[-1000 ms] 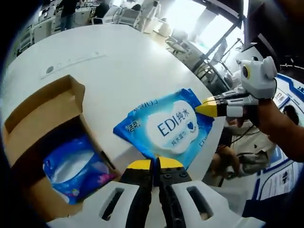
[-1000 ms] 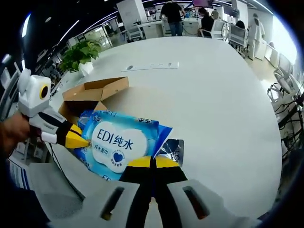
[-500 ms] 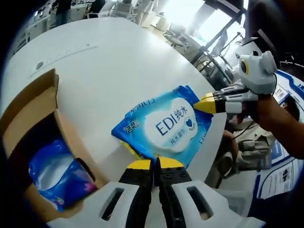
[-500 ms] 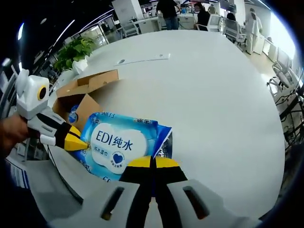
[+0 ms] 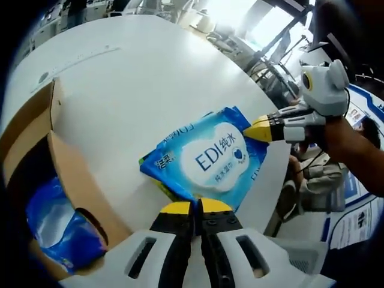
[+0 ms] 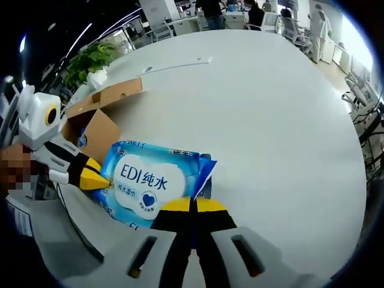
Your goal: Operate the shoe box by opening the lid, removing the specified soft item, and placing it in the target area until the item is outside and the box remains undamaged.
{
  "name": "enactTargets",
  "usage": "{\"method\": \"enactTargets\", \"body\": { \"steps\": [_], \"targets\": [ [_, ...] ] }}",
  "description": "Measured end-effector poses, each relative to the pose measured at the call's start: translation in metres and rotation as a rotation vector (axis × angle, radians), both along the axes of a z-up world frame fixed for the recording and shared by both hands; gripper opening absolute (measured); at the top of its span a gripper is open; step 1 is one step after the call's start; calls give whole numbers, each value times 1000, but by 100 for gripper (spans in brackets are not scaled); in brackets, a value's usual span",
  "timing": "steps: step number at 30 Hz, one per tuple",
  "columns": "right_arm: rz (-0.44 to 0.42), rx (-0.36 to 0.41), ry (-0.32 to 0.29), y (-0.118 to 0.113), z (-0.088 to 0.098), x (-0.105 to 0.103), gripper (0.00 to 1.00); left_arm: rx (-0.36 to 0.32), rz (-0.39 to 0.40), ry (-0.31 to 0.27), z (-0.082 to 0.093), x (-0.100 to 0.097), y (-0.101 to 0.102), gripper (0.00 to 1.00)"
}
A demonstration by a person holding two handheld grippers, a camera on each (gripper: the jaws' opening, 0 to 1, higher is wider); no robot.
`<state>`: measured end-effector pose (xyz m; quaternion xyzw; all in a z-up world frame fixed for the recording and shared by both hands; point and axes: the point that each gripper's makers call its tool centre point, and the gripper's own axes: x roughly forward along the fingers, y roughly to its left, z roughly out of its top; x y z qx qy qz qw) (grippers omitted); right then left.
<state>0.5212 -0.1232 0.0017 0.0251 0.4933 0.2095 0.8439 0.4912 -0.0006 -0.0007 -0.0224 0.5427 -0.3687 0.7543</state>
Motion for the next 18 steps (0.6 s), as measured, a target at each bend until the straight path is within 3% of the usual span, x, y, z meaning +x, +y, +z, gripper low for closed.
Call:
{"method": "enactTargets", "body": {
  "steps": [18],
  "targets": [
    [-1,1,11,-3,-7,5,0,27,-15,29,-9,1,-4,1]
  ]
}}
